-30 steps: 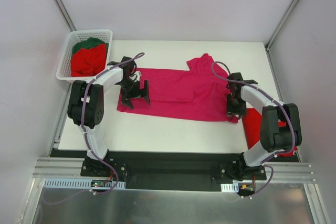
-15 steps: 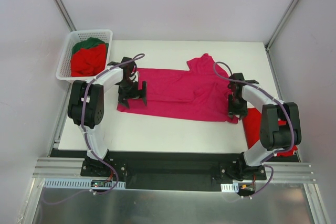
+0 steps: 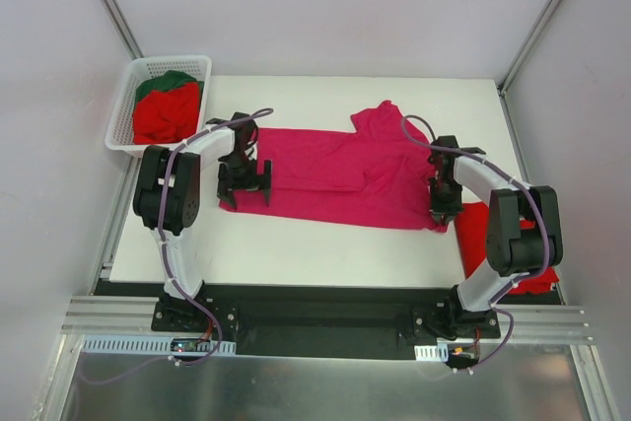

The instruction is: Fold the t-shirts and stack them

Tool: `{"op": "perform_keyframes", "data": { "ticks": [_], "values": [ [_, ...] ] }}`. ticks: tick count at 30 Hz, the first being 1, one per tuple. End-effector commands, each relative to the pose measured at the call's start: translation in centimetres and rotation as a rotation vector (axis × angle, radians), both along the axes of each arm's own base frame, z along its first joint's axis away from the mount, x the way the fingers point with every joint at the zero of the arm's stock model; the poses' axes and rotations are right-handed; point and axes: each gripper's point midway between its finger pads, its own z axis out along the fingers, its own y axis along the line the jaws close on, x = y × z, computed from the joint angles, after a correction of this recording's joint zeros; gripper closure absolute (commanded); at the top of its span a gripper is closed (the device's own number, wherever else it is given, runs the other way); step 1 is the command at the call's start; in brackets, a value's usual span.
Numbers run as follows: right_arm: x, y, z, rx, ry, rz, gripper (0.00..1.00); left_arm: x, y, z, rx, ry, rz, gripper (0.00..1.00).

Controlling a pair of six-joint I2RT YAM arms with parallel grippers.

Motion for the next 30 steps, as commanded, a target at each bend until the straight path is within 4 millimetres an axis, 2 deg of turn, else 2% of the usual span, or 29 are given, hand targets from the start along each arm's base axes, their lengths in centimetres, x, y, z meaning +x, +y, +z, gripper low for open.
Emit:
{"op": "perform_keyframes", "data": {
  "ticks": [1,7,13,21,24,25,30],
  "values": [
    [0.9,0.0,1.4,0.004,-0.012,0.002,0.83,0.0,0.3,-0.8,0.025,0.026,-0.034,0.01],
    [0.6,-0.4,1.8,-0.013,0.002,0.001,0.89,0.2,0.4,-0.3,0.025,0.013,-0.036,0.01],
    [-0.2,-0.5,1.9,-0.016,0.044,0.006,0.89,-0.1,0.6,0.4,0.033,-0.008,-0.038,0.01],
    [-1.3,-1.0,2.4,-0.042,0.086,0.003,0.87,-0.5,2.1,1.3,0.086,-0.033,-0.032,0.01],
    [-1.7,-0.9,2.3,-0.043,0.119,0.002,0.74,-0.3,2.7,1.5,0.088,-0.034,-0.01,0.01],
    [-1.8,-1.0,2.2,-0.052,0.13,0.001,0.66,-0.1,2.6,1.7,0.081,-0.037,-0.007,0.01],
    [-2.3,-1.0,1.9,-0.05,0.136,-0.007,0.56,0.1,2.6,1.8,0.071,-0.033,0.001,0.01]
  ]
}}
